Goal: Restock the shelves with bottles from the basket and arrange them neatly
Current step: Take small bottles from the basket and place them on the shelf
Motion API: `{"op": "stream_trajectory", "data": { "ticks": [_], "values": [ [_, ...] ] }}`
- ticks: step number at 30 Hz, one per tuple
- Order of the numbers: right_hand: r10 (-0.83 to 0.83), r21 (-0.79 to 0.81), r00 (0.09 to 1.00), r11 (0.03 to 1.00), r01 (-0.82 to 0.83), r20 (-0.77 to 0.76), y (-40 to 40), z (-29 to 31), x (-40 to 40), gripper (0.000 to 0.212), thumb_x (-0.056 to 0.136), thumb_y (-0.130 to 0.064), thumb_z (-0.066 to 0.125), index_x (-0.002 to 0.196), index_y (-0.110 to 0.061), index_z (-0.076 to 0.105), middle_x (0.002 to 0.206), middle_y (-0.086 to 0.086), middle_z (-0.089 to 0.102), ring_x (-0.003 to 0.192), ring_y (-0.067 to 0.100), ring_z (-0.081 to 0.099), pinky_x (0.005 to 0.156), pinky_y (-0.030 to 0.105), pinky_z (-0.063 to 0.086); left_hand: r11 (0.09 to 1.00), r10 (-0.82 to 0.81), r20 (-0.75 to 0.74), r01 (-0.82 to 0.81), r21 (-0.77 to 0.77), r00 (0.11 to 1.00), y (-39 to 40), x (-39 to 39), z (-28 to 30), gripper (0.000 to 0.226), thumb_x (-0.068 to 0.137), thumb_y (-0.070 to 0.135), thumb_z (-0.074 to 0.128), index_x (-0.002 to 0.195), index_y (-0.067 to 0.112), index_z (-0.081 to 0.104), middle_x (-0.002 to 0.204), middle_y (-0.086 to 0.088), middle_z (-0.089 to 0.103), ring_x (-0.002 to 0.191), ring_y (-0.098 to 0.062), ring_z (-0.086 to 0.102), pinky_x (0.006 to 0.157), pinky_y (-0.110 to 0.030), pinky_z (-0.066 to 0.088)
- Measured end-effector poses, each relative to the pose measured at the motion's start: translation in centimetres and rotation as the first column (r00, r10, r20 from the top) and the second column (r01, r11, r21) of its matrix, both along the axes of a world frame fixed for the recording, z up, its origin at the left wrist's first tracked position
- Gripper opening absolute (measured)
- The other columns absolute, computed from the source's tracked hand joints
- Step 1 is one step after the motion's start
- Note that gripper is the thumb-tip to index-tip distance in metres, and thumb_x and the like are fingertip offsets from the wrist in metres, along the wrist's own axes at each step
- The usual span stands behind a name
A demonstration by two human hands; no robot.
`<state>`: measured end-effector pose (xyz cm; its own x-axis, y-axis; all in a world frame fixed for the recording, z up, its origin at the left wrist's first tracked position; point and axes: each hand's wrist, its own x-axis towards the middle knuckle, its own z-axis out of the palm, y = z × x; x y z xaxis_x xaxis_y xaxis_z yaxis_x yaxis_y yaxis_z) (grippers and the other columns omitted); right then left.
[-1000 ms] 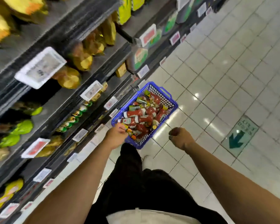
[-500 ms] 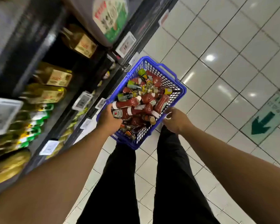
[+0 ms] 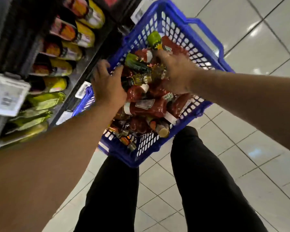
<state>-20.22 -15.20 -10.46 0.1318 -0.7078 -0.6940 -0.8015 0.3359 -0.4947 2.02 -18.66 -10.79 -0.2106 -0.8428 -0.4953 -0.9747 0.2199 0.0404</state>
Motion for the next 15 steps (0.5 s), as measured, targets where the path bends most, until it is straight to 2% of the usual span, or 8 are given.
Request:
{"op": "stream_trajectory", "data": {
  "ticks": [1, 4, 6, 8, 11, 15],
  "values": [
    [0.043, -0.015, 0.999, 0.999, -0.044, -0.031, -0.5, -1.1, 0.6, 0.097, 0.087, -0.013, 0.073, 0.159, -0.032, 0.011, 0.145, 0.018, 0.047, 0.130, 0.039, 0.050, 0.098, 0.047, 0.051, 0.998, -0.068, -0.003, 0.068, -0.010, 0.998, -0.5, 0.1, -0.3, 0.063, 0.070, 0.011, 0.072, 0.131, 0.022, 0.062, 0.136, -0.016, 0.041, 0.124, -0.041, 0.040, 0.101, -0.049, 0.040],
    [0.171, -0.073, 0.983, 0.982, -0.175, -0.062, -1.5, -4.0, 2.4, 0.101, 0.087, -0.005, 0.070, 0.161, -0.029, 0.005, 0.147, 0.020, 0.044, 0.127, 0.041, 0.052, 0.087, 0.044, 0.051, 0.970, -0.243, -0.047, 0.243, -0.012, 0.969, -1.6, 0.6, -1.0, 0.047, 0.071, 0.010, 0.073, 0.118, 0.013, 0.071, 0.125, -0.015, 0.049, 0.117, -0.041, 0.044, 0.093, -0.049, 0.043],
    [0.223, -0.106, 0.973, 0.968, -0.229, -0.064, -1.9, -5.4, 2.8, 0.103, 0.086, -0.003, 0.070, 0.160, -0.028, 0.004, 0.146, 0.021, 0.046, 0.124, 0.042, 0.055, 0.083, 0.041, 0.049, 0.953, -0.304, -0.034, 0.304, 0.009, 0.952, -1.9, 0.6, -1.3, 0.045, 0.075, 0.008, 0.071, 0.120, 0.011, 0.071, 0.123, -0.013, 0.057, 0.118, -0.041, 0.044, 0.094, -0.046, 0.043],
    [0.208, -0.127, 0.978, 0.969, -0.210, -0.024, -2.2, -6.4, 2.8, 0.103, 0.085, -0.003, 0.071, 0.159, -0.032, 0.005, 0.143, 0.020, 0.050, 0.119, 0.040, 0.059, 0.077, 0.035, 0.044, 0.941, -0.337, -0.001, 0.337, 0.020, 0.942, -1.8, 0.5, -1.4, 0.045, 0.078, 0.008, 0.068, 0.123, 0.012, 0.069, 0.121, -0.010, 0.064, 0.119, -0.039, 0.043, 0.093, -0.044, 0.042],
    [0.192, -0.149, 0.981, 0.971, -0.188, 0.011, -2.3, -6.7, 2.4, 0.101, 0.084, -0.005, 0.072, 0.158, -0.033, 0.009, 0.139, 0.018, 0.054, 0.118, 0.037, 0.061, 0.078, 0.032, 0.043, 0.933, -0.359, 0.055, 0.359, 0.018, 0.932, -1.1, -0.1, -1.1, 0.039, 0.082, 0.009, 0.065, 0.121, 0.014, 0.066, 0.116, -0.009, 0.068, 0.117, -0.038, 0.045, 0.090, -0.046, 0.041],
    [0.186, -0.172, 0.982, 0.968, -0.184, 0.000, -2.3, -5.8, 1.6, 0.092, 0.087, -0.009, 0.073, 0.158, -0.028, 0.017, 0.140, 0.015, 0.056, 0.121, 0.036, 0.060, 0.081, 0.033, 0.043, 0.938, -0.335, 0.114, 0.320, 0.136, 0.935, -0.3, -1.0, -1.1, 0.055, 0.082, 0.008, 0.069, 0.135, 0.011, 0.052, 0.132, -0.015, 0.057, 0.128, -0.038, 0.044, 0.098, -0.048, 0.039]
  ]
}}
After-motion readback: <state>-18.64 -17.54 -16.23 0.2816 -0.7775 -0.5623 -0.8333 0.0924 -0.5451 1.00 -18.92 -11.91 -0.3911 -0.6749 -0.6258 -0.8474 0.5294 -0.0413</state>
